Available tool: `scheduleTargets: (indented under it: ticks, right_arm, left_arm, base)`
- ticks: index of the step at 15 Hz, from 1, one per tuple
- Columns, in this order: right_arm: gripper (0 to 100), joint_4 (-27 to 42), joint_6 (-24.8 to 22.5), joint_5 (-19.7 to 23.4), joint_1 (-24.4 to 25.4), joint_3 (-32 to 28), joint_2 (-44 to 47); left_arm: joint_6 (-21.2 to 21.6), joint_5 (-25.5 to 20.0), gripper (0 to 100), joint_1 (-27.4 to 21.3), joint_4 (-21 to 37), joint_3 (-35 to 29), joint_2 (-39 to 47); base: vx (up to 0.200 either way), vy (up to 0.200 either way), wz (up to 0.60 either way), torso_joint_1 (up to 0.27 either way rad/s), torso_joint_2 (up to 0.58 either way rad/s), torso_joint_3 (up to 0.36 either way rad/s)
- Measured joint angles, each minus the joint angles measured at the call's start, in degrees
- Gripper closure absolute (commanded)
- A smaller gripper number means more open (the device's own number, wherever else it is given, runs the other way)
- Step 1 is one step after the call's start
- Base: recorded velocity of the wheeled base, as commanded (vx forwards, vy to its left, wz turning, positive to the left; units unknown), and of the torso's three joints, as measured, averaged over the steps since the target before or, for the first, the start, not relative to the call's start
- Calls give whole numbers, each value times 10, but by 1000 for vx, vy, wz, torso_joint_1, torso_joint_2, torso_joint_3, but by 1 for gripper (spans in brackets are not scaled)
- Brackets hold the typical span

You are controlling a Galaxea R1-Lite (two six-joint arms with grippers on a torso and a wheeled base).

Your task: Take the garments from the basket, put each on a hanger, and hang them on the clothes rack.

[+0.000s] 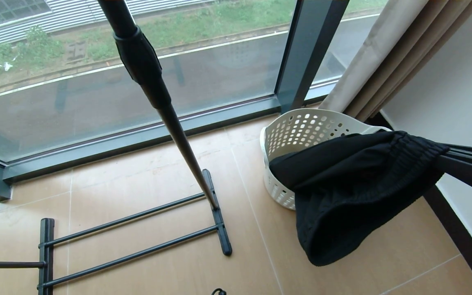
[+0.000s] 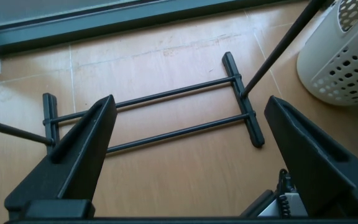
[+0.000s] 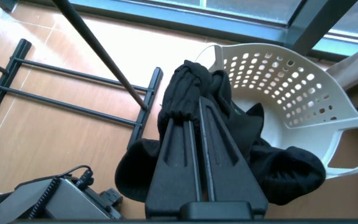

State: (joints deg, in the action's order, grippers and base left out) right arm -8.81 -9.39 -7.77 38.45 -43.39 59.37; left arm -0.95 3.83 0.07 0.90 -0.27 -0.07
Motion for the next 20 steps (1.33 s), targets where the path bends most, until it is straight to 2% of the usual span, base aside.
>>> scheduleTargets:
  ticks: [8, 16, 20]
  right_arm:
    - [100, 0, -11, 0, -10, 11, -2]
    - [100, -16, -18, 0, -19, 19, -6]
    - [100, -17, -27, 0, -30, 26, -5]
  left_arm:
    - [0, 0, 0, 0, -1, 0, 0]
    - [0, 0, 0, 0, 0, 0, 0]
    - [0, 0, 0, 0, 0, 0, 0]
  base:
    - [0, 0, 0, 188, -455, -63]
    - [0, 0, 0, 22, -47, 169]
    - [0, 0, 0, 161, -341, 18]
